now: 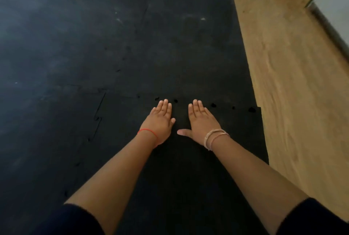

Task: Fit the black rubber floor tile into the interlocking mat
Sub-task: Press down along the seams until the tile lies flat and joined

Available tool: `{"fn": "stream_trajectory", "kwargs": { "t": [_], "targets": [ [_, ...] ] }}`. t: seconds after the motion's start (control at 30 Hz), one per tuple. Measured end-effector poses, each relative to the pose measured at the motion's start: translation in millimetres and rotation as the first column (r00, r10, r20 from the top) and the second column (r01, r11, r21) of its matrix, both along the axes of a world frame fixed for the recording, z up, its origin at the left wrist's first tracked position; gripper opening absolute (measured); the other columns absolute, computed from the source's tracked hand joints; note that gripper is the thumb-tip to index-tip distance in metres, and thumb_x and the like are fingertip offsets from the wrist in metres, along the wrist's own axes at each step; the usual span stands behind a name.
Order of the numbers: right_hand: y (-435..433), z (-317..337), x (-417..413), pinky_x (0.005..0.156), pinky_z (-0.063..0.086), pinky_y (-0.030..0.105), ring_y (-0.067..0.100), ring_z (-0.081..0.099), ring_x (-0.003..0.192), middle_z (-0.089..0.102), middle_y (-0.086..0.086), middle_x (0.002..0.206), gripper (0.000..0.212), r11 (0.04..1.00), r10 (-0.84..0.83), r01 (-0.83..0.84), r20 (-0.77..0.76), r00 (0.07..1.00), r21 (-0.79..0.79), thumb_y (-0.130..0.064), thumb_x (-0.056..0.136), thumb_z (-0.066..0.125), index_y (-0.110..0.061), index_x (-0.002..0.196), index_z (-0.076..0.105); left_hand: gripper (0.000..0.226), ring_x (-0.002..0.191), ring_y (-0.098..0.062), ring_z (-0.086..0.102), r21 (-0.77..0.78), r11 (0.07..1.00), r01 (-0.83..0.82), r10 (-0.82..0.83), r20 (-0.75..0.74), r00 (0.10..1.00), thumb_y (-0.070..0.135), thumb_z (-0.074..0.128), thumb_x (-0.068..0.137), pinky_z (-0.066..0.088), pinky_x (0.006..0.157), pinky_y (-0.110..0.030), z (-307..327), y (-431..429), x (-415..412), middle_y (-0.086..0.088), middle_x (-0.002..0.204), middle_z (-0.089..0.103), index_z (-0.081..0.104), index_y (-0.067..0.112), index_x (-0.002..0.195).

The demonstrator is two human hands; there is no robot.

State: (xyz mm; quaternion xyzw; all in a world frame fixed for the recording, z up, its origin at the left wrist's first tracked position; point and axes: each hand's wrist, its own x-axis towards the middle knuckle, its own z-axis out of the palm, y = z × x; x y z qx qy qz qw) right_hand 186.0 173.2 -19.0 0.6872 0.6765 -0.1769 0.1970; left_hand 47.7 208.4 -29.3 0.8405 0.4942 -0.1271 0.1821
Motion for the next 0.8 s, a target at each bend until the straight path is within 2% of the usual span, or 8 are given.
{"fn": "stream_trajectory", "kwargs": {
  "t": [0.17,0.27,0.37,0.43,0.5,0.57,0.7,0.8],
  "targets": [
    [22.1,7.8,-4.3,0.116,0.003,0.039,0.031,-0.006,0.143,-0.009,0.02,0.155,0.102,0.988,0.061,-0.045,0.111,0.992,-0.146,-0.067,0.084,0.039,0.001,0.145,-0.006,0.057,0.142,-0.022,-0.01,-0.131,0.991,-0.018,0.0,-0.14,0.99,0.032,0.016,0.099,0.002,0.115,-0.034,11.2,11.5,13.1,-0.011,0.154,-0.014,-0.007,0.006,0.144],
    [22.7,7.5,-4.2,0.115,0.003,0.04,0.031,-0.008,0.143,-0.01,0.019,0.155,0.102,0.99,0.039,-0.025,0.097,0.995,-0.142,-0.067,0.084,0.04,0.0,0.145,-0.007,0.058,0.142,-0.023,-0.01,-0.174,0.984,-0.03,0.0,-0.171,0.985,0.032,0.017,0.099,0.002,0.115,-0.035,15.7,13.8,17.5,-0.011,0.154,-0.015,-0.007,0.006,0.144],
    [10.4,1.3,3.4,0.115,-0.001,0.037,0.026,-0.011,0.143,-0.012,0.015,0.156,0.096,0.999,0.012,-0.013,-0.054,0.998,-0.03,-0.064,0.086,0.037,-0.003,0.146,-0.007,0.06,0.142,-0.023,-0.011,-0.152,0.988,-0.038,0.014,-0.155,0.988,0.035,0.018,0.099,0.002,0.115,-0.035,14.3,11.7,17.2,-0.012,0.154,-0.015,-0.008,0.006,0.144],
    [-11.8,-8.5,14.7,0.114,-0.005,0.035,0.022,-0.015,0.142,-0.014,0.011,0.156,0.087,0.991,-0.014,0.038,-0.179,0.984,0.127,-0.062,0.089,0.031,-0.008,0.147,-0.006,0.063,0.141,-0.022,-0.012,-0.108,0.993,-0.047,0.034,-0.121,0.992,0.039,0.018,0.098,0.001,0.115,-0.035,9.3,5.1,13.2,-0.011,0.154,-0.016,-0.009,0.006,0.144],
    [-34.3,-20.1,35.2,0.114,-0.006,0.035,0.022,-0.017,0.142,-0.015,0.011,0.156,0.084,0.942,-0.13,0.175,-0.17,0.977,0.288,-0.062,0.09,0.023,-0.007,0.146,-0.008,0.064,0.141,-0.019,-0.014,-0.016,1.0,-0.027,0.026,-0.059,0.998,0.042,0.017,0.097,-0.003,0.114,-0.032,1.4,-4.4,9.0,-0.009,0.154,-0.017,-0.01,0.008,0.144],
    [-49.3,-25.7,61.0,0.114,-0.007,0.036,0.024,-0.017,0.142,-0.016,0.013,0.155,0.084,0.901,-0.248,0.265,-0.092,0.964,0.344,-0.063,0.089,0.016,-0.005,0.145,-0.01,0.062,0.14,-0.015,-0.017,0.043,0.998,0.036,-0.037,0.013,0.999,0.042,0.016,0.097,-0.007,0.113,-0.03,-5.0,-15.1,14.8,-0.004,0.154,-0.018,-0.011,0.012,0.144],
    [-49.6,-25.4,86.1,0.113,-0.006,0.034,0.021,-0.013,0.143,-0.011,0.011,0.156,0.088,0.943,-0.178,0.182,-0.039,0.983,0.278,-0.068,0.084,0.005,-0.006,0.146,-0.008,0.061,0.14,-0.014,-0.019,0.064,0.998,-0.018,0.014,0.076,0.997,0.041,0.014,0.097,-0.009,0.113,-0.031,-16.0,-15.7,43.2,-0.003,0.154,-0.019,-0.012,0.013,0.144],
    [-36.0,-17.6,92.9,0.115,0.001,0.035,0.023,-0.007,0.144,-0.007,0.013,0.156,0.086,0.982,-0.123,0.117,0.032,0.992,0.15,-0.065,0.089,0.014,-0.004,0.146,-0.004,0.063,0.139,-0.015,-0.021,0.078,0.997,-0.027,0.023,0.046,0.999,0.043,0.013,0.096,-0.01,0.113,-0.032,-21.3,-12.0,47.1,-0.003,0.153,-0.022,-0.015,0.012,0.144]
  ]
}}
